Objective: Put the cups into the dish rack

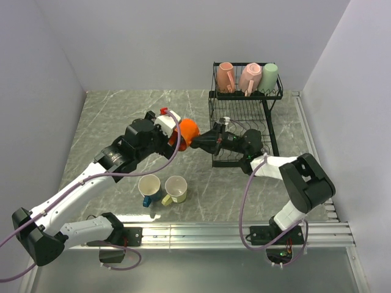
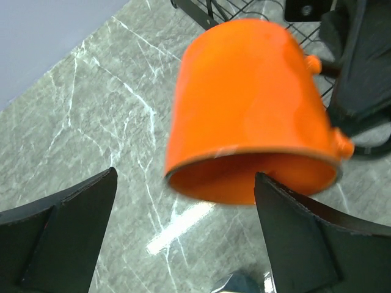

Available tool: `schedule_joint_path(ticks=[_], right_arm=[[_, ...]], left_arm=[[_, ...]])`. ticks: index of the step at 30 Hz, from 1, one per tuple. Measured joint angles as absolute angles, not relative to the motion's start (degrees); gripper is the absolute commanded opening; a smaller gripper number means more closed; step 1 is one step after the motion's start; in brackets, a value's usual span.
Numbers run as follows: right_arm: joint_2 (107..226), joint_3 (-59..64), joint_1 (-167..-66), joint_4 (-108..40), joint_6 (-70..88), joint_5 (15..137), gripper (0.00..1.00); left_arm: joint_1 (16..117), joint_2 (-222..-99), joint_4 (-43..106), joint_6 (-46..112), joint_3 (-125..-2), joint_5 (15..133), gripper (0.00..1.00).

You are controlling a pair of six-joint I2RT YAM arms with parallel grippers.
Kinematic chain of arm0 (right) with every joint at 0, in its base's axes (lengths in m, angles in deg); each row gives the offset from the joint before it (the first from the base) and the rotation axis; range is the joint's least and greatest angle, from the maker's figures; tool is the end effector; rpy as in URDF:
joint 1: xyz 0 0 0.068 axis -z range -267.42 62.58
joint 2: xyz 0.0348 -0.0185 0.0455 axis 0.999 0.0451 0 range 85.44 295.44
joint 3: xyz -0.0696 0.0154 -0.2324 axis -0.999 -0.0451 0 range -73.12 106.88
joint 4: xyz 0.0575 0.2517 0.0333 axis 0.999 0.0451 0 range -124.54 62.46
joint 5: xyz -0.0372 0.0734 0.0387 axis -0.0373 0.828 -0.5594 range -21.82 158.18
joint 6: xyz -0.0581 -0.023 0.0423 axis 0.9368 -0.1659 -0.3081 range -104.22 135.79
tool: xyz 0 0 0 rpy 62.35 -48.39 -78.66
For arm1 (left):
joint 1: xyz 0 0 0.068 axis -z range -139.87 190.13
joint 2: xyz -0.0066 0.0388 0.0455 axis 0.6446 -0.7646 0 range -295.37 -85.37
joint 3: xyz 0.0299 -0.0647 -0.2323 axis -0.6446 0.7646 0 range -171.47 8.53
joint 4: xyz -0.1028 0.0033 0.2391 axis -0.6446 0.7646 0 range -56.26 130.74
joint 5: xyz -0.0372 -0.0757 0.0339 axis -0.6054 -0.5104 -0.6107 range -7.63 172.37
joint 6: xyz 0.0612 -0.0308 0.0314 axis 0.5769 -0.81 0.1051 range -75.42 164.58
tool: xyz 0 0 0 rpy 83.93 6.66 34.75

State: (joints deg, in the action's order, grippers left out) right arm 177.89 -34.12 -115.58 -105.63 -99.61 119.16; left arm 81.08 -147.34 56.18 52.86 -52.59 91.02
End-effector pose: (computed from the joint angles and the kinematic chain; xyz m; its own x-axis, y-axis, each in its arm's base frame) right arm 0.2694 0.2004 0.2208 -0.9727 0.1244 0.1961 0.1661 -0.2174 0.9619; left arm 0.2183 -0.1767 0.3215 -0.2173 0.3769 -0.9004 0.5810 0.7912 0.1910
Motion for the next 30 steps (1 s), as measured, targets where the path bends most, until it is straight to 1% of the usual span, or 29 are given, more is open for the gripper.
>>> schedule_joint_path(ticks=[8, 12, 13, 15, 18, 20, 21, 23, 25, 30], right_arm=[[175.4, -37.7, -109.6, -105.6, -99.6, 121.1, 0.00], [170.7, -40.0, -105.6, -105.0, -98.5, 123.9, 0.00], [168.2, -40.3, -103.4, -102.5, -95.8, 125.2, 0.00], [163.6, -39.7, -99.9, -94.0, -88.3, 126.5, 0.00], [158.0, -32.6, -95.3, -67.5, -68.7, 125.2, 0.00], [157.7, -24.3, -94.2, -49.9, -54.6, 120.5, 0.00], [157.7, -21.4, -93.9, -43.8, -49.0, 118.3, 0.00], [157.4, -18.4, -93.7, -35.5, -40.2, 115.0, 0.00], [157.3, -18.1, -93.6, -28.9, -33.7, 111.1, 0.00], [157.6, -19.9, -93.6, -16.9, -24.4, 100.4, 0.00]], left_arm=[[81.1, -147.4, 54.1, 52.2, -52.9, 91.8, 0.99], [81.1, -148.1, 53.3, 51.4, -53.1, 93.8, 0.99], [81.1, -148.5, 53.3, 51.1, -53.3, 94.6, 0.99], [81.1, -149.5, 53.3, 50.1, -53.7, 96.1, 0.99], [81.1, -150.7, 53.7, 48.3, -54.4, 97.7, 0.99], [81.1, -151.1, 54.0, 47.5, -54.4, 98.4, 0.99], [81.1, -151.2, 54.2, 47.1, -54.4, 98.8, 0.99], [81.1, -151.2, 54.4, 46.6, -54.4, 99.3, 0.99], [81.1, -151.2, 54.2, 46.4, -54.4, 99.8, 0.99], [81.1, -151.1, 54.1, 46.5, -54.1, 100.7, 0.99]])
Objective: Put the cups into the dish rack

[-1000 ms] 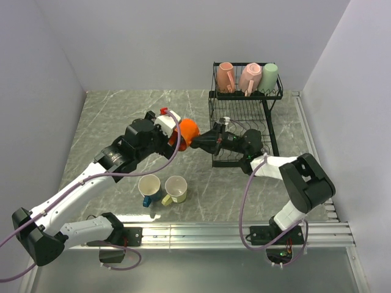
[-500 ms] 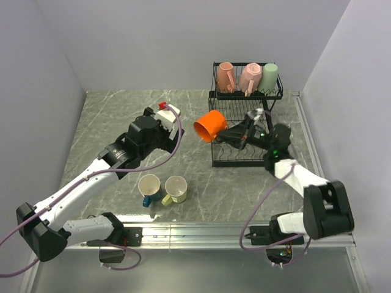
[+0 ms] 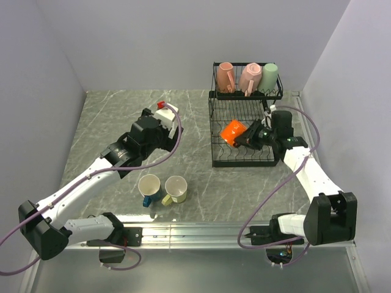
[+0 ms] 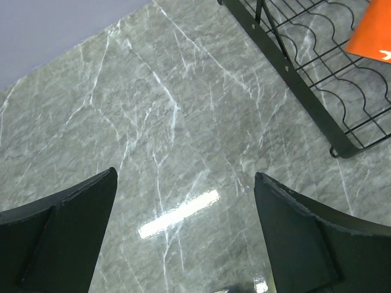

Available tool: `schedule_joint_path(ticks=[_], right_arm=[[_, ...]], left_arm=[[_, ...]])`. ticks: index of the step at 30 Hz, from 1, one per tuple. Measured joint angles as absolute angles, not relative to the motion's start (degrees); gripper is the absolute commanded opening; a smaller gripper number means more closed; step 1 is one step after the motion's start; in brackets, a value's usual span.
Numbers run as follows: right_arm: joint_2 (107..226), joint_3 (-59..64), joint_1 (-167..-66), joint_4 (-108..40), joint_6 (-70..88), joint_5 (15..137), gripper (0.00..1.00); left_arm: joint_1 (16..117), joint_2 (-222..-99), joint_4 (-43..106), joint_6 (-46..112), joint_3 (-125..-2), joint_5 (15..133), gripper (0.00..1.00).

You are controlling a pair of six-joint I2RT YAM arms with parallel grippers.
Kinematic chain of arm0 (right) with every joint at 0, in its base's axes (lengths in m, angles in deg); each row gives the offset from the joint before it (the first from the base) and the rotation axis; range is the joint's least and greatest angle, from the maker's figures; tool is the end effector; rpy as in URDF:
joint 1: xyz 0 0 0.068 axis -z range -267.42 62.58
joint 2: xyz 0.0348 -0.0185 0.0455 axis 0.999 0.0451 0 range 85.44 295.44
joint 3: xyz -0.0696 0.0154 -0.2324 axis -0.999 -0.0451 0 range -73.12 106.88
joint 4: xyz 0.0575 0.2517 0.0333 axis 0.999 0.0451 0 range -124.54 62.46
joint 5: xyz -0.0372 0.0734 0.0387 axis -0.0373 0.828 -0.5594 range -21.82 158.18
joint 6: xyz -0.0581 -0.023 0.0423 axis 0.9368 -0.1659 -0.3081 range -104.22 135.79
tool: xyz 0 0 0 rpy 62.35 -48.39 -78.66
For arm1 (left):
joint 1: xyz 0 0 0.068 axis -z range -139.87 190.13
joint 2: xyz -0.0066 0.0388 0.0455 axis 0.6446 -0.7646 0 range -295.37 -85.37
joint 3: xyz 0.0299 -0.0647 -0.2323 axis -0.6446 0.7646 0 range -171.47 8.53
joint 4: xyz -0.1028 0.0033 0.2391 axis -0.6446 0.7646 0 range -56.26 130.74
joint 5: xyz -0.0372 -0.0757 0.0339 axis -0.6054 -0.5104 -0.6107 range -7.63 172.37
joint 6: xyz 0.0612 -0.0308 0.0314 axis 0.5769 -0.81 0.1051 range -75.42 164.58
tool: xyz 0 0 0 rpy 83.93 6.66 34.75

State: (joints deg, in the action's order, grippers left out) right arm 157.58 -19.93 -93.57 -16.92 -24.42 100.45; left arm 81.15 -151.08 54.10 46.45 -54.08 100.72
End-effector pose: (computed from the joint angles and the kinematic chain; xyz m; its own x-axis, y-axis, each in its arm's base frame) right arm 0.2959 0.0661 0.2367 -0.7862 0.4642 -0.4080 -0.0125 0.6481 0.7614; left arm 0.2350 -0.1778 0.3192 -0.2870 0.2906 -0.9128 0.4147 0.8966 0.1551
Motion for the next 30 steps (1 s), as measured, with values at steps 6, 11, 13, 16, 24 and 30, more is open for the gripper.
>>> schedule_joint_path(ticks=[6, 11, 13, 16, 24, 30], right_arm=[[157.6, -22.2, -93.7, -14.8, -19.8, 89.8, 0.00], [157.6, -24.4, -96.3, -18.4, -17.5, 79.7, 0.00], [157.6, -24.9, -98.5, -20.5, -16.8, 76.1, 0.00], [157.6, -25.8, -102.6, -25.0, -15.3, 70.7, 0.00], [167.4, -21.8, -109.0, -35.0, -10.0, 60.4, 0.00], [178.5, -17.7, -109.3, -37.4, -6.7, 57.0, 0.00]], left_arm=[[81.1, -150.2, 54.2, 46.7, -52.2, 100.9, 0.99], [81.1, -150.2, 53.6, 46.9, -52.1, 101.9, 0.99], [81.0, -150.2, 53.2, 46.9, -52.1, 101.8, 0.99], [81.0, -150.2, 53.0, 46.6, -52.0, 101.8, 0.99], [81.0, -150.0, 53.0, 46.2, -51.4, 101.7, 0.99], [81.0, -148.4, 53.9, 45.9, -51.4, 101.8, 0.99]])
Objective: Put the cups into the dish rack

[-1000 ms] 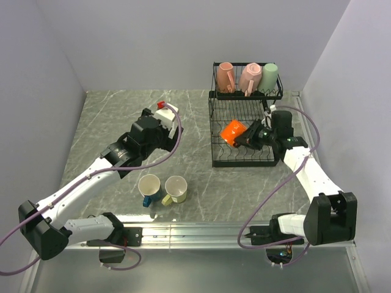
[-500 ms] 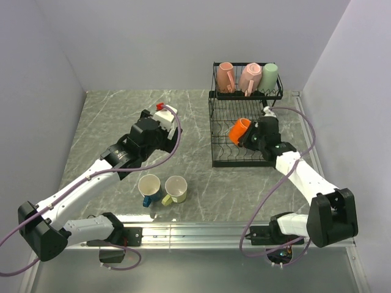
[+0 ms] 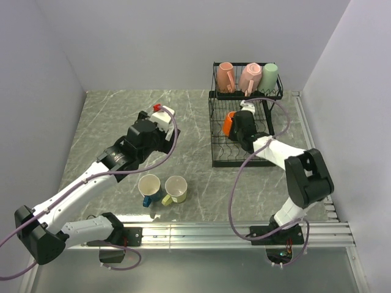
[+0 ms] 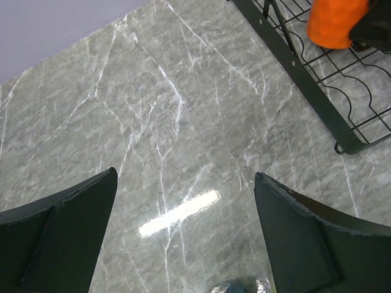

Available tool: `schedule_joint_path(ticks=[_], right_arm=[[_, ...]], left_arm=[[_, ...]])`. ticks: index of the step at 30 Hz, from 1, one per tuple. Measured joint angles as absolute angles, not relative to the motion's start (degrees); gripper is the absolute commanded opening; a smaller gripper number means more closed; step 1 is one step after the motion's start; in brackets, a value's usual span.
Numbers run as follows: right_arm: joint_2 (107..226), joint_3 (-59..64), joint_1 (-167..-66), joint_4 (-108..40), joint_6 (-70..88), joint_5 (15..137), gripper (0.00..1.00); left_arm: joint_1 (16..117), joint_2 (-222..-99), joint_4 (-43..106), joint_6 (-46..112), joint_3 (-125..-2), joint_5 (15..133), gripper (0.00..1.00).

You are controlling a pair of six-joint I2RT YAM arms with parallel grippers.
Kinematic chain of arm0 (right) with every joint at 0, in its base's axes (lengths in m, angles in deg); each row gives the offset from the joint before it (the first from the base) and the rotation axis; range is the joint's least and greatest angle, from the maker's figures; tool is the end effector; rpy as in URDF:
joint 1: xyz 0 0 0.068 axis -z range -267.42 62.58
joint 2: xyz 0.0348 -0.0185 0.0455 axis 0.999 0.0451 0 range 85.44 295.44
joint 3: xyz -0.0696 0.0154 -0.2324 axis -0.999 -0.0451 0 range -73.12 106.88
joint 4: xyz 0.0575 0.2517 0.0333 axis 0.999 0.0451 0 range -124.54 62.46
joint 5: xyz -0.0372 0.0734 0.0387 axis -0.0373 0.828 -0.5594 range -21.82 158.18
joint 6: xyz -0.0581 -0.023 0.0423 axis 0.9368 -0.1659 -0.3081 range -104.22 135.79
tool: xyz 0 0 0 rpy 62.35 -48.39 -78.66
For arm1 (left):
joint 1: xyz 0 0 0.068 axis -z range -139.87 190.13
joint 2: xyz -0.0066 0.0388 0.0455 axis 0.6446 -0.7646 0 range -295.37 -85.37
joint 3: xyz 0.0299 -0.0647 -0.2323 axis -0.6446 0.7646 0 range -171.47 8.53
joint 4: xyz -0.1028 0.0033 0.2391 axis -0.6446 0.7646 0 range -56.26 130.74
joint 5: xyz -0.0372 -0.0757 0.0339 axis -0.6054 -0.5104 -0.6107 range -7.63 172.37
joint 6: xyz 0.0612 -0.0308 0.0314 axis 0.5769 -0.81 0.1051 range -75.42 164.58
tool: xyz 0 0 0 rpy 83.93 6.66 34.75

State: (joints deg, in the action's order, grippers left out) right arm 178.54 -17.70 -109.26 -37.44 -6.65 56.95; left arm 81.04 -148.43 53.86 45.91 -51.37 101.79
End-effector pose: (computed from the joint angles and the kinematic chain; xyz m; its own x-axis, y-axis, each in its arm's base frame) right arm 0.3520 0.1278 0.1669 -0.5721 0.1739 -0.8015 0.0018 0.9775 0.2108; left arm 0.2286 -0.1700 0.3148 -0.2896 0.2798 -0.9153 0.3937 0.9065 0.1526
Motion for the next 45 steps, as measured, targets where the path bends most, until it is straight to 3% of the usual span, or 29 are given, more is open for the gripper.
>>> schedule_joint_path(ticks=[15, 17, 18, 21, 25, 35, 45], right_arm=[[187.4, -10.8, -114.4, -40.4, -5.3, 53.6, 0.01], [187.8, -10.5, -114.4, -40.3, -5.4, 53.5, 0.09], [188.0, -10.3, -114.5, -40.4, -5.4, 53.5, 0.21], [188.5, -10.1, -114.6, -40.7, -5.9, 53.3, 0.45], [188.6, -10.2, -114.5, -40.2, -7.0, 53.2, 0.66], [186.7, -10.9, -114.5, -35.9, -8.3, 52.7, 0.70], [166.3, -10.9, -114.6, -28.1, -8.4, 50.0, 0.72]], left_arm=[[80.4, -148.8, 56.2, 43.5, -50.3, 100.7, 0.99], [80.3, -149.6, 57.1, 43.2, -50.3, 100.3, 0.99], [80.3, -149.8, 57.5, 43.0, -50.3, 100.2, 0.99], [80.3, -150.1, 58.7, 42.1, -50.3, 100.1, 0.99], [80.3, -150.0, 59.1, 41.7, -50.3, 100.1, 0.99], [80.3, -150.2, 63.7, 40.7, -52.9, 98.4, 0.98], [80.3, -152.8, 72.0, 40.2, -54.5, 85.7, 0.95]])
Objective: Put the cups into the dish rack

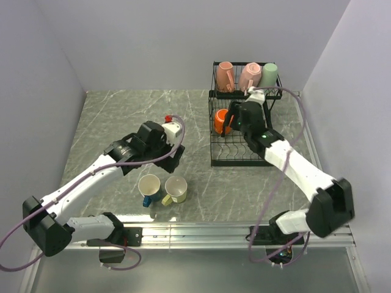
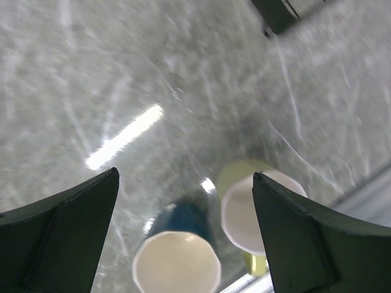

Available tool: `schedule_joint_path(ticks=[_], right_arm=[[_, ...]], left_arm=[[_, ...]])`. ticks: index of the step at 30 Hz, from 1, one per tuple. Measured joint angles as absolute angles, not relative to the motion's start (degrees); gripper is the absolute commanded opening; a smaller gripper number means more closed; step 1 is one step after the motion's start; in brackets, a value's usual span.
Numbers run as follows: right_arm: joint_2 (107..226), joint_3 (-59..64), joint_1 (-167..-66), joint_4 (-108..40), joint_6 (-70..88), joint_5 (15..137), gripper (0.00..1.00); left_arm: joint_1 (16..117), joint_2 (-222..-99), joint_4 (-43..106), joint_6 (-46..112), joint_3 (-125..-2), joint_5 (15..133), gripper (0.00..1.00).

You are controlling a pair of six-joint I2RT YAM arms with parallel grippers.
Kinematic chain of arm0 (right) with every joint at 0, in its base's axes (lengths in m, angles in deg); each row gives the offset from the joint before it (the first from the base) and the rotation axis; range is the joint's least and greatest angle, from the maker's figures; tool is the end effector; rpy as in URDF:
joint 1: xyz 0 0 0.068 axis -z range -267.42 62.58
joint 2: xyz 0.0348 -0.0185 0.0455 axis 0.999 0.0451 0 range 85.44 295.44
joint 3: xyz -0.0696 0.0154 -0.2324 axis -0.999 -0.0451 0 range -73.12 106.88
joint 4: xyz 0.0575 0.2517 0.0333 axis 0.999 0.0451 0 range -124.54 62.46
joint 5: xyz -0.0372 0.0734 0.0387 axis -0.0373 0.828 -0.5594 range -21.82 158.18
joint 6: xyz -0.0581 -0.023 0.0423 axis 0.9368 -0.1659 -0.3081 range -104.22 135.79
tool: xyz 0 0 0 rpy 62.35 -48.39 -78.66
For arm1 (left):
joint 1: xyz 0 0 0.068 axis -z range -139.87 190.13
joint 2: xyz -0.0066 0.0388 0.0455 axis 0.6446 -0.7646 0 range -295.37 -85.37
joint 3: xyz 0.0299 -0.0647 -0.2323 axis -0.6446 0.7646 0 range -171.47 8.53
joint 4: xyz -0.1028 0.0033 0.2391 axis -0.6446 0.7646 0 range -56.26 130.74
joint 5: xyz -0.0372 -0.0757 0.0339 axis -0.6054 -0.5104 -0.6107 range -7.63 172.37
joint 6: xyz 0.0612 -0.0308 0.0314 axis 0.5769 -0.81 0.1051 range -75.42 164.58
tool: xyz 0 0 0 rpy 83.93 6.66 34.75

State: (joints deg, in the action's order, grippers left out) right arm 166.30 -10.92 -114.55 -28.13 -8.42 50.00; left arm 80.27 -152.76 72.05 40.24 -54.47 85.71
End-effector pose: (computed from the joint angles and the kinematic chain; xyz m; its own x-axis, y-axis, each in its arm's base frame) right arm 0.3250 0.1443 0.2655 -0.4185 0.2232 -0.8803 -0.0114 0.9680 0.2508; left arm 0.2157 -0.1770 0.2766 -0.5632 0.3760 -0.7358 0.5699 0.8216 -0.0164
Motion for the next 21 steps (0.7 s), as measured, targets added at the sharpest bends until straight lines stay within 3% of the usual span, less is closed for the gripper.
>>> schedule_joint_path(ticks=[10, 21], right_arm=[[147.1, -15.6, -114.6, -19.6, -10.0, 49.2, 0.72], [138.1, -21.9, -114.6, -11.7, -11.3, 48.3, 0.72]], left_arm=[[80.5, -157.2, 79.0, 38.8, -53.2, 74.2, 0.92], [82.6, -157.1, 79.9, 38.4, -51.9, 75.2, 0.84]])
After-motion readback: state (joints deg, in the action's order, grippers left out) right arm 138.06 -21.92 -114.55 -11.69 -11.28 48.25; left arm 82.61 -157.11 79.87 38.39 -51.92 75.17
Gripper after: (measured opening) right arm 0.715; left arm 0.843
